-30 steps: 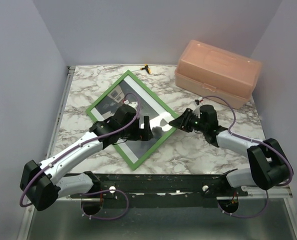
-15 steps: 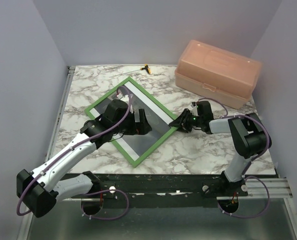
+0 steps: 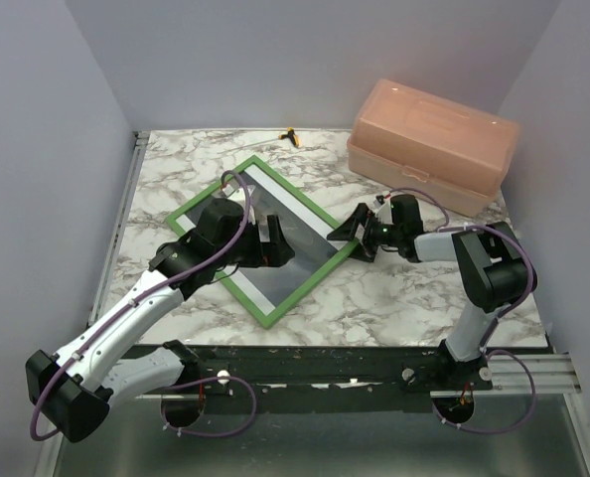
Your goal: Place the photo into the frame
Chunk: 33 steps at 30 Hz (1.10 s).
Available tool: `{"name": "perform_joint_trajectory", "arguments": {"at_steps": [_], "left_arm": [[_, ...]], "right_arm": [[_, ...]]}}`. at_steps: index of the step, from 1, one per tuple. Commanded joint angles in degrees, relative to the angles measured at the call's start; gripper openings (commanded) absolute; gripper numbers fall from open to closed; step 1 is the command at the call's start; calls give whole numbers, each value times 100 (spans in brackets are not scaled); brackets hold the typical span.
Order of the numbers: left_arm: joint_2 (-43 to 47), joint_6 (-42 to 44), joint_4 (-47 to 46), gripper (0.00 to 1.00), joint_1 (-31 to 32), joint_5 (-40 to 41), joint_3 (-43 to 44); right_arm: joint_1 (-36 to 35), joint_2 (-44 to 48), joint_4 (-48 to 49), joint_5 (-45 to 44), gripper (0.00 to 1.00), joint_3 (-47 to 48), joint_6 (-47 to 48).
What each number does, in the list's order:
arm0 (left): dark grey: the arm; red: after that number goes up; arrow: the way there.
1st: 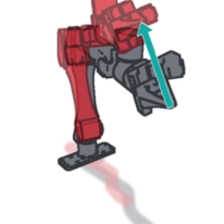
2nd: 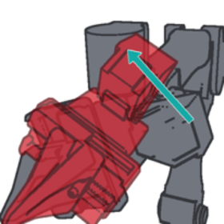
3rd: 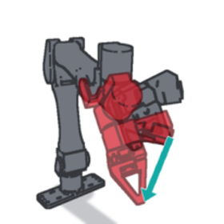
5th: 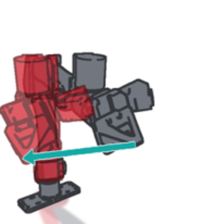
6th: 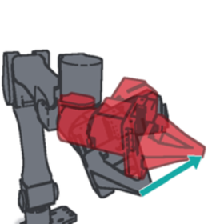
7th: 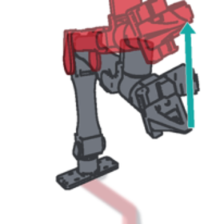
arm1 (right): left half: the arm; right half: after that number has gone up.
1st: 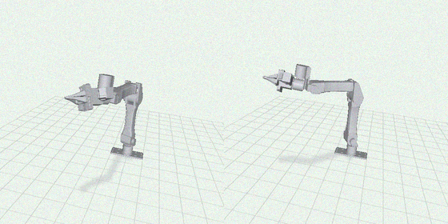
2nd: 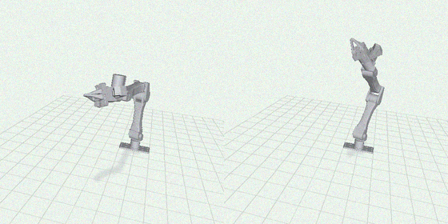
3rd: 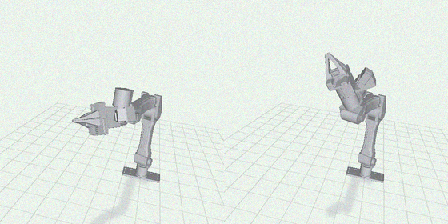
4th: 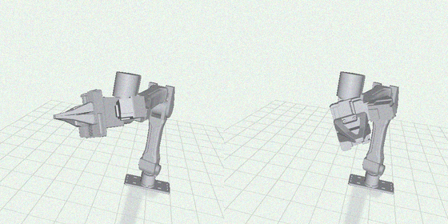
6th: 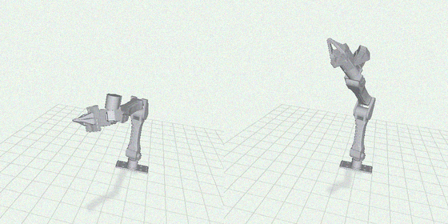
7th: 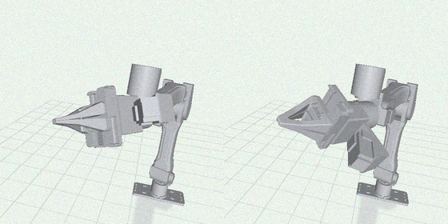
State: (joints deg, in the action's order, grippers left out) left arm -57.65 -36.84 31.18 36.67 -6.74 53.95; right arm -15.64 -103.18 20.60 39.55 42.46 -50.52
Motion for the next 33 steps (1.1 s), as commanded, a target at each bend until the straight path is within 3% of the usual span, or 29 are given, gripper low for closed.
{"name": "perform_joint_trajectory", "arguments": {"at_steps": [1,11,18,22,27,33], "left_arm": [[130,116,191,98,-64,163,-120],[-74,-177,1245,99,-159,1241,-87],[-241,-332,1434,98,-268,1373,-188],[-299,-403,1436,99,-424,1332,-341],[-251,-445,1068,98,-996,789,-874],[-88,-598,-51,98,-2066,-595,-1877]], "right_arm": [[88,-528,-1439,-1280,100,-264,710],[103,-315,-3584,-2318,100,404,1655],[97,-168,-4745,-2987,100,858,2112],[96,-99,-4946,-3247,100,1061,2220],[106,-271,-4924,-3263,100,1503,2362],[114,-667,-4680,-2835,100,2136,2452]]}}
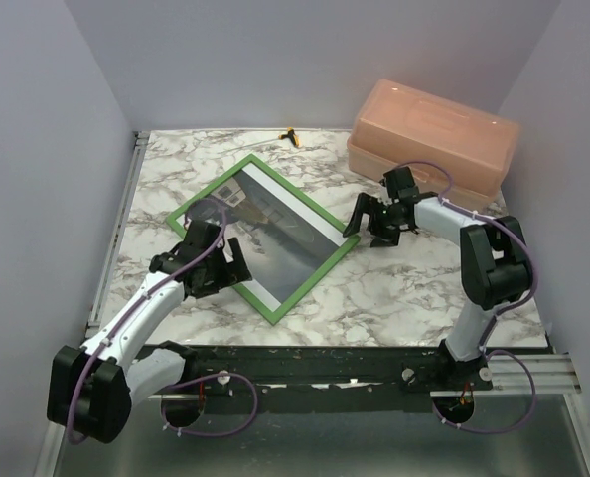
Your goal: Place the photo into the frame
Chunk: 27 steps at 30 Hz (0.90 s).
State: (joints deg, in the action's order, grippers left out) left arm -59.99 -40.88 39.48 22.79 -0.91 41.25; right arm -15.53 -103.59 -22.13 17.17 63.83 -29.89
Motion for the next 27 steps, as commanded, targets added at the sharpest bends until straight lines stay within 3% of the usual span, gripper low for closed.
{"name": "perform_joint_trajectory", "arguments": {"at_steps": [1,10,20,27], "left_arm": [[126,-221,-1089,98,-858,-1425,-741],[-591,-438,-2409,89,-1745,-2374,-1229],[-1853,-202,-2825,83,-1751,-2600,-856],[-2081,12,-2571,82,-1543,-2569,-690]], "right_arm": [[108,-709,-350,-508,100,93,395],[94,-1312,90,508,100,419,391],[-597,-1091,215,838,100,-316,471],[-990,-357,-11,772,99,-1093,500]]}}
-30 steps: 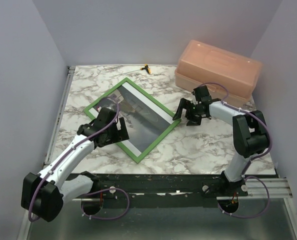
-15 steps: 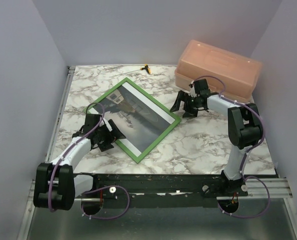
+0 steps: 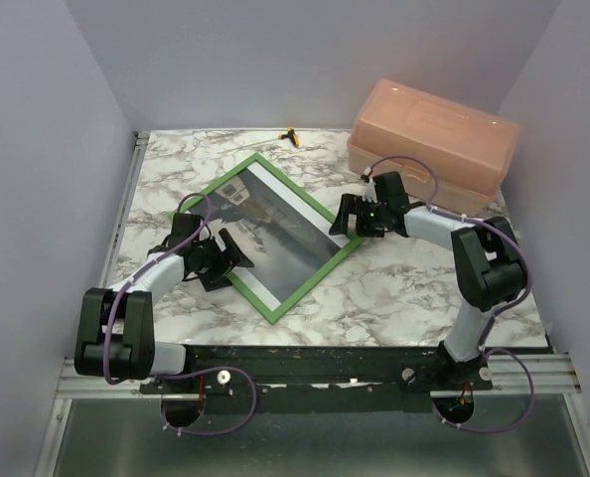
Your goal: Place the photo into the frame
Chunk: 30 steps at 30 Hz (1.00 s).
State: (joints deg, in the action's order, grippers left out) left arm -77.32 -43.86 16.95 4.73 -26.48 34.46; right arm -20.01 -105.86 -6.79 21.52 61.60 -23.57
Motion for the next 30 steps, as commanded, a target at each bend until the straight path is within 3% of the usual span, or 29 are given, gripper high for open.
{"name": "perform_joint_trajectory", "arguments": {"at_steps": [1,14,24,30], "left_arm": [[-359,332,-227,82,313,50,48],[-566,697,1154,85,844,1036,1074],[-1458,1035,1787,86,1253,1305,2184],[-1867,1167,1973,87,1484,1442,2773]], "right_arm": [[-600,0,-1585,336,99,-1010,-130],[-2281,1687,-1684,415,99,-2191,-1285],[-3886,1219,-1086,296,100,-1717,-2245],[-4243,740,-992,7,100,-1123,-2432]]}}
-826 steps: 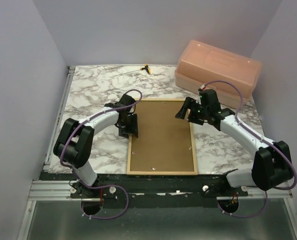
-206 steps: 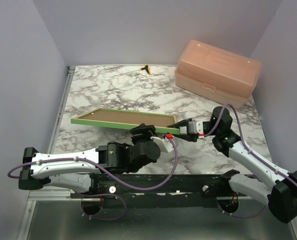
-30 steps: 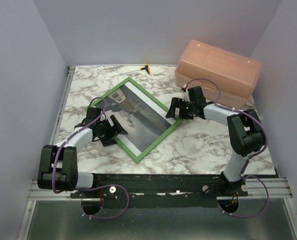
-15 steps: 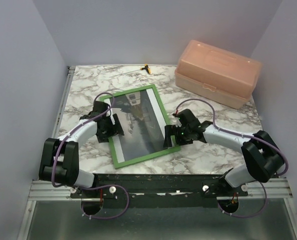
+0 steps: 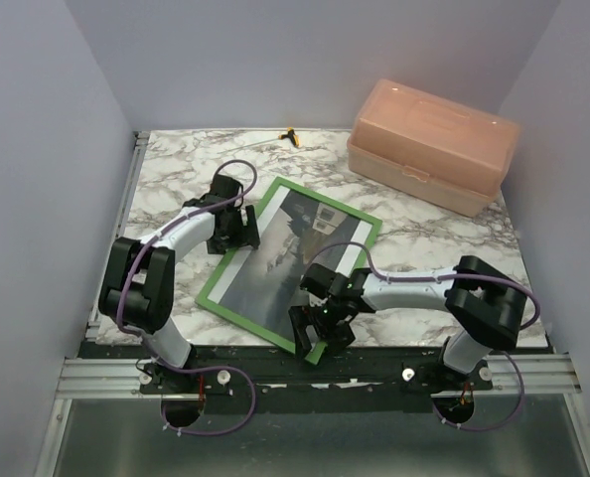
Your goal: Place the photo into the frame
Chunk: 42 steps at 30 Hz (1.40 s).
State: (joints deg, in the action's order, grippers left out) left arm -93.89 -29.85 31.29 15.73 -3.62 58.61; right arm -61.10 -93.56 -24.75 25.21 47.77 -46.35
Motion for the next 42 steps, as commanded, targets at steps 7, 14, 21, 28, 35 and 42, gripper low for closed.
{"name": "perform_joint_trajectory", "arguments": {"at_steps": [7,14,21,28,35,42], "left_arm": [[-446,-3,1042,95,370,-177,913],[-721,179,1820,99,248,906,1725],[134,249,2033,99,229,1035,1701],[1887,-162,1481,98,231,-332,69],[3713,-1297,848,96,293,-1184,-1876],[5238,-2527,902,96,725,-1052,-3014]], "right_arm": [[-132,-361,176,-868,100,445,-77],[-109,-116,-409,-1167,100,671,121],[446,130,-882,-1208,100,1023,682],[1581,39,-1332,-1238,100,1829,1590],[2754,-568,-1359,-1022,100,3113,2232],[3266,-1880,-1134,-2099,100,4606,2771]]}}
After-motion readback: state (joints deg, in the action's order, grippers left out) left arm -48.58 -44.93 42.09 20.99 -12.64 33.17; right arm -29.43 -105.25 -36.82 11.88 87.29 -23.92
